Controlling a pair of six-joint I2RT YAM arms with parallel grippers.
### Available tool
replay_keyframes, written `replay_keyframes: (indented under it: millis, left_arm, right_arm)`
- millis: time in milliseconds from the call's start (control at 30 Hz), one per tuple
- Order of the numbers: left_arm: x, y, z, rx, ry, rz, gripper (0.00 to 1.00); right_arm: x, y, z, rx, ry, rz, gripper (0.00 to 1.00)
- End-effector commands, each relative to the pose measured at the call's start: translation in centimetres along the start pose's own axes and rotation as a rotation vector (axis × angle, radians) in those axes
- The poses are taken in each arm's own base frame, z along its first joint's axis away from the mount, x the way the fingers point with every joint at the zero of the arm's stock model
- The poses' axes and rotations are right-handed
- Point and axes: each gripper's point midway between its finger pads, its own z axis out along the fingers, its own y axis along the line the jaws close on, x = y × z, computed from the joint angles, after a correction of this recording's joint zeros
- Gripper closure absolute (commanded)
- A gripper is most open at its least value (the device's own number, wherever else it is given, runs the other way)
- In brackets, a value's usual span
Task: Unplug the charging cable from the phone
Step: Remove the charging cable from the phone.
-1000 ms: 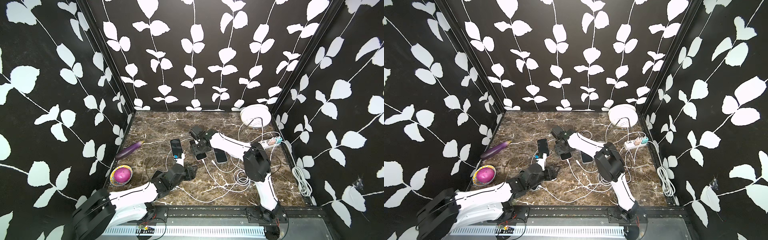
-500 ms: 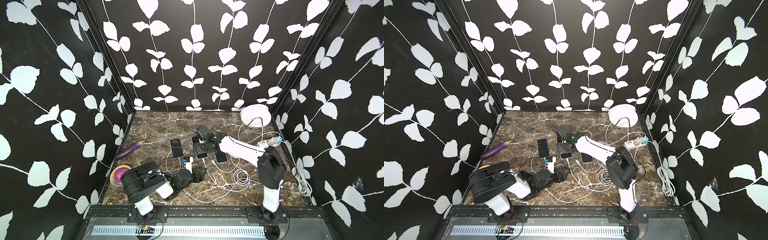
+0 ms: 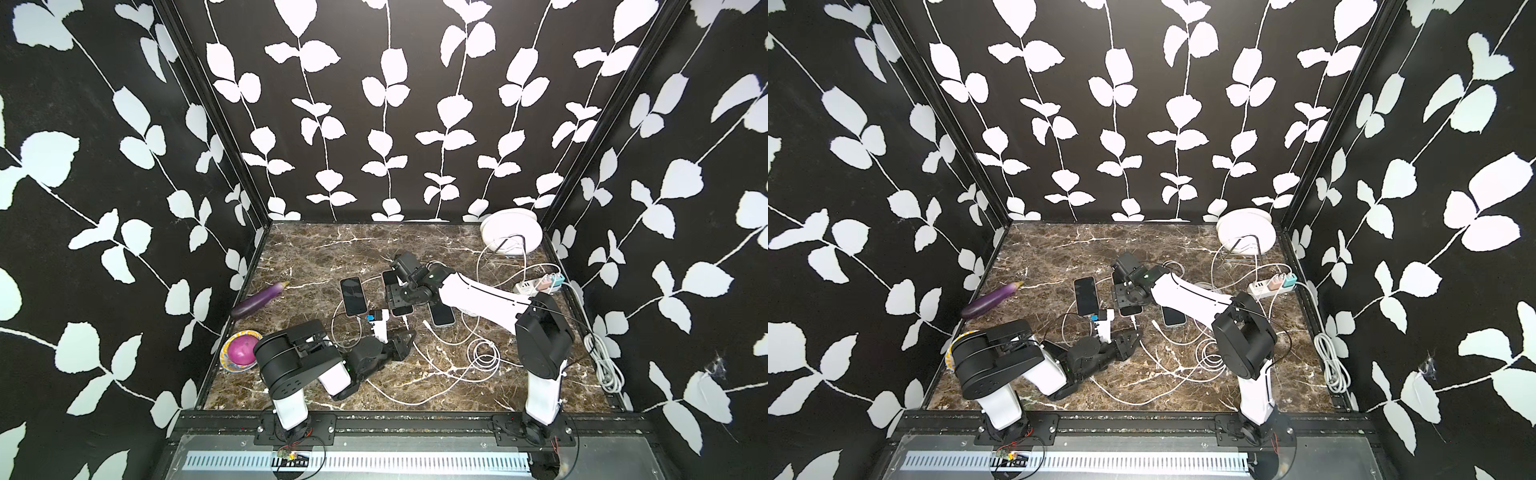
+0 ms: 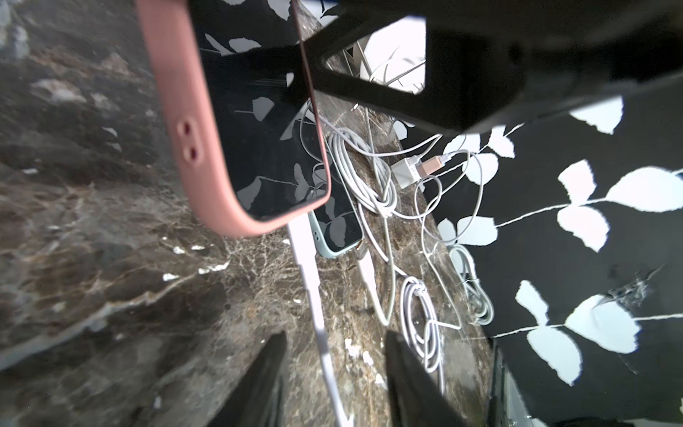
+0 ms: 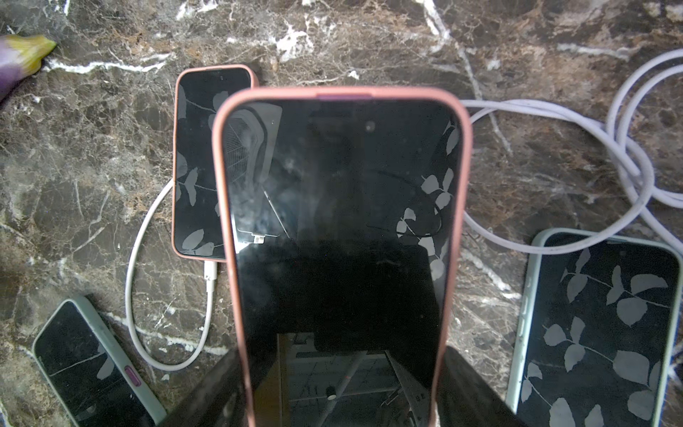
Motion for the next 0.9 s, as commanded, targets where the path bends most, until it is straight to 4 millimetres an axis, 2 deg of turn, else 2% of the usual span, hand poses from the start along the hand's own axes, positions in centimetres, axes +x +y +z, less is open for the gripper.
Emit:
replay_keyframes:
  millis: [0,167,267,400,467,567,733,867]
  left_arm:
    - [0.2,0.1,0.4,-0.018,0.013,0.002,0.62]
    - [0.4,0.3,0.5,-0.045,0.029,0.007,0.72]
    - [0.7,0.5,0.8,-0.067,0.052,0.005,0.75]
    - [0.5,0.6,0.8,-0.073,0.046,0.001,0.89]
    - [0.6,0.7,0.7,-0.078,0.050,0.002,1.00]
    - [1.1,1.1,0.7,-0.096,0.072,0.005,1.00]
    - [2.0,1.1,0.6,-0.102,0.101,0.016,1.00]
    - [2.4,1.0,0.5,-0.101,0.109,0.021,1.00]
  right_arm:
    - [-2.9,1.1,-2.8,-0.050,-0.117,0.020,1.00]
    - [-2.8,1.0,-3.0,-0.052,-0.121,0.025,1.00]
    - [-2.6,0.9,-2.8,-0.052,-0.122,0.029,1.00]
    - [-2.6,0.8,-2.9,-0.048,-0.125,0.034,1.00]
    - [-3.0,0.9,-3.1,-0.046,-0.135,0.033,1.00]
    - [-3.8,0.8,-3.3,-0.037,-0.152,0.027,1.00]
    - [-6.5,0.8,-4.0,-0.014,-0.184,0.007,1.00]
    - [-7.6,0.6,-3.9,-0.009,-0.199,0.001,1.00]
